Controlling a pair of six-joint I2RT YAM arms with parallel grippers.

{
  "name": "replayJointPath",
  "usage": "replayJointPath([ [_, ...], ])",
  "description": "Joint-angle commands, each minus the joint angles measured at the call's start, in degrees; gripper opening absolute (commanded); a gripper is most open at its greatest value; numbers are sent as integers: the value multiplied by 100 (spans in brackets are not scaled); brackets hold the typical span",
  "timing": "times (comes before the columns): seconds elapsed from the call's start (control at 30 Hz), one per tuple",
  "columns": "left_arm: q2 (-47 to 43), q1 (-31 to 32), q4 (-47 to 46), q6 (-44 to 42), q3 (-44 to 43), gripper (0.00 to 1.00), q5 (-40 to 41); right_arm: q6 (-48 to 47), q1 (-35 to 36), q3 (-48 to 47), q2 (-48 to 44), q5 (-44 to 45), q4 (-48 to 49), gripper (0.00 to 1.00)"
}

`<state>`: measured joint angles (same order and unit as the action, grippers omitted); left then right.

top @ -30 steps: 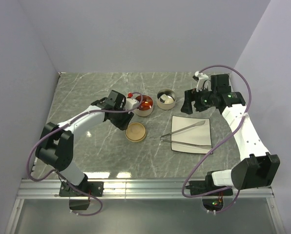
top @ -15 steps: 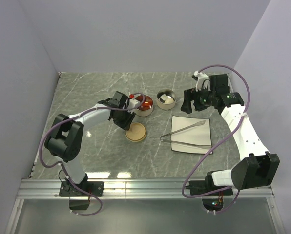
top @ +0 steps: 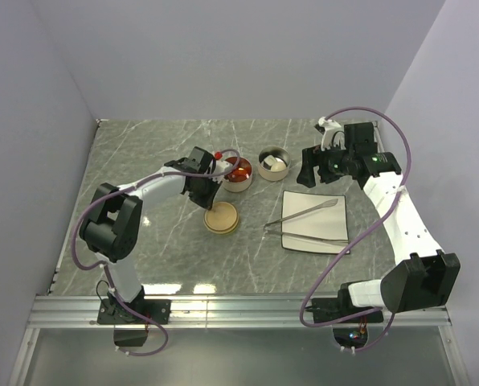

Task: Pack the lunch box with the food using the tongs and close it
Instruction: Pick up the lid of the lunch box with the left arm, then pass the lid of the lunch box from the left arm to the right

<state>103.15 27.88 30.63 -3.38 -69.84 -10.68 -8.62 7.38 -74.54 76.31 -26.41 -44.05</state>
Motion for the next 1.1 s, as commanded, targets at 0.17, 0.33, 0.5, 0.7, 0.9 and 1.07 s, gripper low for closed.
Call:
replayJointPath([
  [0.17, -190, -2, 469, -31, -389, 0, -329, -209, 132, -78, -143, -215, 441, 86],
  [0.33, -357, -19, 1057, -207, -775, 0, -1154, -789, 203, 168, -441, -364, 723, 87],
  [0.5, -533, -19, 1743, -681, -1031, 0, -2604, -2396, 308, 440, -1240, -566, 801, 88],
  [0.7, -595, -19, 2236, -954, -1224, 0, -3923, -4566, 405, 1546, -2874, -2092, 1406, 86],
  [0.9, -577, -19, 2807, -1393, -1409, 0, -4873, -5729, 1607, 3014, -3939, -2351, 2137, 75],
  [1.07, -533, -19, 2948, -1569, -1436, 0, -5260, -6098, 3233, 3419, -3993, -1684, 2524, 68],
])
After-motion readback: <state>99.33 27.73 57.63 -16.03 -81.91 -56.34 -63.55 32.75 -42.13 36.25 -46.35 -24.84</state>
